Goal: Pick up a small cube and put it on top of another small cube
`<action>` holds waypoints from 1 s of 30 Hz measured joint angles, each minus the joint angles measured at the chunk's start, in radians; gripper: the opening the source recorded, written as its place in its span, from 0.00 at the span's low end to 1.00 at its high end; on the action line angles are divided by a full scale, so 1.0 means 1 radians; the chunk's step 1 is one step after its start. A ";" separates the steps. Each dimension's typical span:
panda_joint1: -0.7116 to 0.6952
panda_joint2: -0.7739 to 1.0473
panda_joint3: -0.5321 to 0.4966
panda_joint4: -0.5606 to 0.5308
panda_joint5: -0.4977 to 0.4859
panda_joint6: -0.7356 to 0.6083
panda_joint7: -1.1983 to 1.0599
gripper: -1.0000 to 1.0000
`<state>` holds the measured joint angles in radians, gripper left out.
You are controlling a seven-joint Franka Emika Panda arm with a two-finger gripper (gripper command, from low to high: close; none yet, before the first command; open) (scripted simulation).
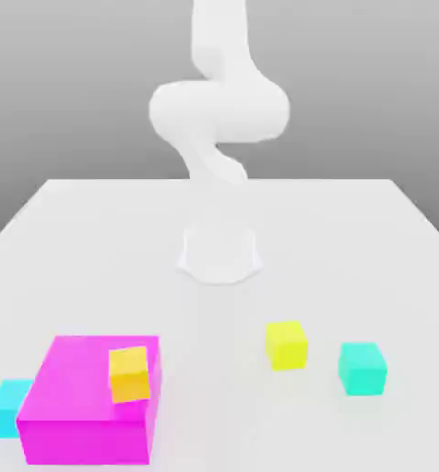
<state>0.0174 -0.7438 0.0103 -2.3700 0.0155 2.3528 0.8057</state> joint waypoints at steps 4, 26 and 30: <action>0.035 0.110 0.026 -0.133 0.028 0.101 0.013 0.50; 0.312 0.928 0.012 -0.598 -0.045 0.800 0.199 0.50; 0.327 0.946 -0.002 -0.596 -0.046 0.816 0.201 0.00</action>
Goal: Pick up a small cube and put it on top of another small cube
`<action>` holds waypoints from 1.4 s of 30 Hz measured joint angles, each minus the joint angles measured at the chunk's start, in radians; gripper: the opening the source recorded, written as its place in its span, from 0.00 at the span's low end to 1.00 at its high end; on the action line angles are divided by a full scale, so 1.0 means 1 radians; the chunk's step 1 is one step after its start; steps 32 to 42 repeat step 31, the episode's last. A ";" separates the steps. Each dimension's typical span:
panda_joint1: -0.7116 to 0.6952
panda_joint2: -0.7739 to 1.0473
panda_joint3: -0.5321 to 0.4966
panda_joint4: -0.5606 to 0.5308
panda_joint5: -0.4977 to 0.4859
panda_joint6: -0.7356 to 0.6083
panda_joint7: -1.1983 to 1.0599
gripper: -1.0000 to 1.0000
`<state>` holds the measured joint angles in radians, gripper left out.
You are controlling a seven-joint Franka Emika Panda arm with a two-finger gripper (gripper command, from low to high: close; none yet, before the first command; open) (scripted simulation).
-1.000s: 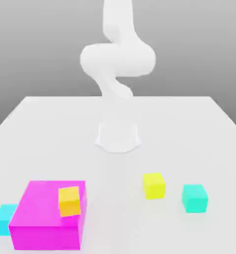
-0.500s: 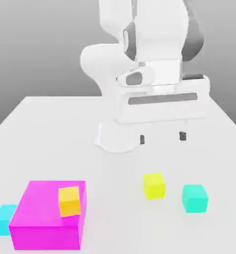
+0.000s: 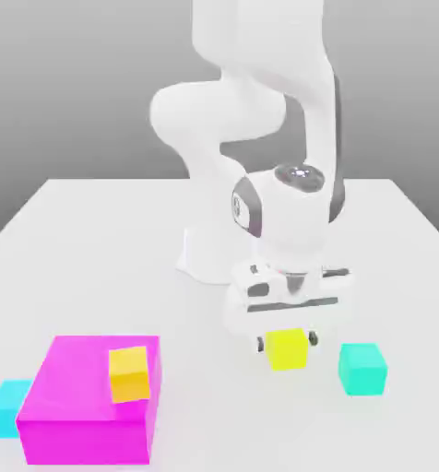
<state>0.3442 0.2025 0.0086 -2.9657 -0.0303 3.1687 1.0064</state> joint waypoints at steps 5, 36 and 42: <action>-0.016 -0.029 0.015 -0.004 0.000 -0.024 -0.001 0.00; 0.095 -0.108 0.112 0.249 -0.007 -0.358 -0.341 1.00; 0.095 -0.108 0.112 0.249 -0.007 -0.358 -0.341 1.00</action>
